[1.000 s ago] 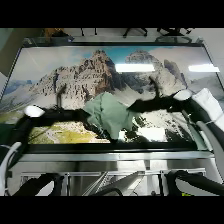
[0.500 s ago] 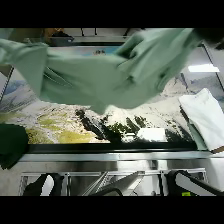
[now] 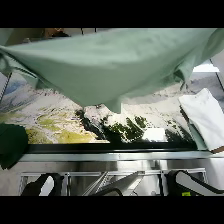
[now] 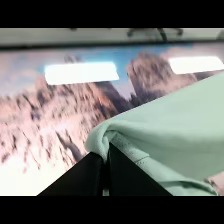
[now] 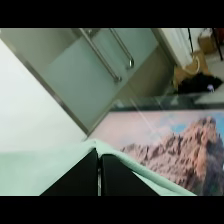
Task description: Fold the shirts.
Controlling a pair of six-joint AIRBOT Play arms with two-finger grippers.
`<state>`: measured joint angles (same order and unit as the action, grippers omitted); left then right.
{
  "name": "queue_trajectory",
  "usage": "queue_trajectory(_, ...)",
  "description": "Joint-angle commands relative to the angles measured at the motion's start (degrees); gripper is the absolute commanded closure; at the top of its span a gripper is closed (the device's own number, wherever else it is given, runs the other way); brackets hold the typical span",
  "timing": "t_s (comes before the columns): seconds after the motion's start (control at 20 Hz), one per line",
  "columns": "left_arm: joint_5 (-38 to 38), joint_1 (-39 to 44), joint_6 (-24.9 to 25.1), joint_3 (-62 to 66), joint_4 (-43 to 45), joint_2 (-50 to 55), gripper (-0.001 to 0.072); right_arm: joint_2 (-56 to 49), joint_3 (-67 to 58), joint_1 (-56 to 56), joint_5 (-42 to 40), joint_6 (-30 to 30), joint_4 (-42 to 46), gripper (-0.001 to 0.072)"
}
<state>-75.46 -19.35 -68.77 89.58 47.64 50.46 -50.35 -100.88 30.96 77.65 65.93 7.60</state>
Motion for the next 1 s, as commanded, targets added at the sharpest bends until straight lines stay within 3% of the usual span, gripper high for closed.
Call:
queue_trajectory(0.0, -0.15, 6.67, 2.14, -8.79, 2.4, 5.25, 0.0697, -4.52, 3.82, -11.02, -0.09, -1.36, 10.58, 0.0696)
queue_trajectory(0.2, 6.6, 9.88, 4.74, -19.85, 2.4, 15.32, 0.0696, -15.28, 12.04, -26.43, -9.27, -3.04, 24.5, 0.0696)
queue_trajectory(0.4, 12.79, 9.18, 5.29, -25.22, 2.36, 27.36, 0.066, -31.93, 13.97, -31.01, -14.71, -2.97, 26.67, 0.0695)
queue_trajectory(0.45, 13.14, 8.22, 5.29, -25.11, 2.25, 30.45, 0.023, -35.56, 13.97, -31.04, -14.62, -2.97, 26.25, 0.0696)
queue_trajectory(0.5, 13.09, 6.93, 5.03, -24.74, 2.16, 32.72, 0.002, -38.45, 13.97, -31.04, -14.6, -2.95, 26.27, 0.0696)
queue_trajectory(0.8, -2.89, -0.35, 2.69, -20.81, 1.22, 37.79, 0.0021, -42.56, 13.97, -31.04, -12.7, -2.97, 26.25, 0.0695)
queue_trajectory(0.95, -1.09, 2.21, 2.95, -31.43, -1.6, 33.03, 0.0022, -42.56, 13.97, -31.04, -12.7, -2.97, 26.25, 0.0696)
